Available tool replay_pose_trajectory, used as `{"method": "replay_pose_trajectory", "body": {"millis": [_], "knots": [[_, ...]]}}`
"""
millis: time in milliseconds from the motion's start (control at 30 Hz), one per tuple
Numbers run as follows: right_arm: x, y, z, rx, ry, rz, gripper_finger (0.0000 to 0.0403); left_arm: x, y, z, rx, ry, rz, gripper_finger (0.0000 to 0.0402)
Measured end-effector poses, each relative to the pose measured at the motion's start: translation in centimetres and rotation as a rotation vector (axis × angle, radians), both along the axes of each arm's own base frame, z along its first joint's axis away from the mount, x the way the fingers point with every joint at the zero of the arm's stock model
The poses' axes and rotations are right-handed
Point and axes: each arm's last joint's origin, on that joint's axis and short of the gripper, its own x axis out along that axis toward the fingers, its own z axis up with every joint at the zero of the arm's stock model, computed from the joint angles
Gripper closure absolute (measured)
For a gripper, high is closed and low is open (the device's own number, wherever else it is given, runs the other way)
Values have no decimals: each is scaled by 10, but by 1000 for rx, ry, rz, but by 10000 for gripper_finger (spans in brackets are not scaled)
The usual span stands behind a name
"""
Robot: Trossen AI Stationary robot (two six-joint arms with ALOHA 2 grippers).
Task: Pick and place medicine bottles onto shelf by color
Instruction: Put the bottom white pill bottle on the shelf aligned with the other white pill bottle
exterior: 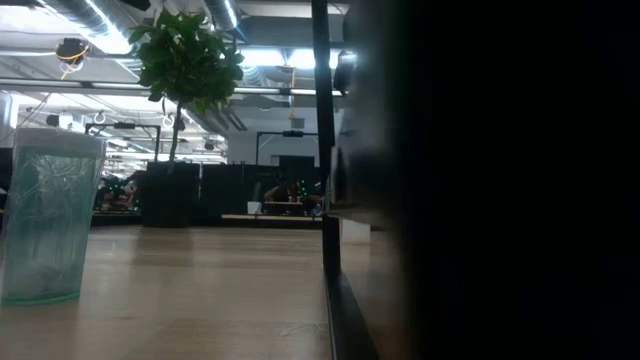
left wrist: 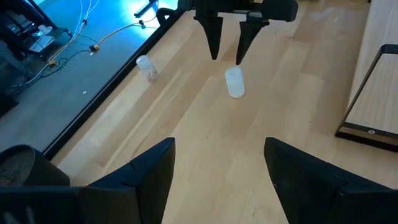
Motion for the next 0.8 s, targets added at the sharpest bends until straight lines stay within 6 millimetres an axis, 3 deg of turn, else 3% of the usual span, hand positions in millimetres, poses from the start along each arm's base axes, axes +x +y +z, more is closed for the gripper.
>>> {"method": "replay_pose_trajectory", "body": {"millis": [267,600,800], "knots": [[6,0,-19,16,49,-1,180,3,4,0,0,1,20,162],[7,0,-21,17,51,-2,180,3,4,0,0,3,20,162],[11,0,-35,12,91,11,180,3,4,0,6,11,20,162]]}}
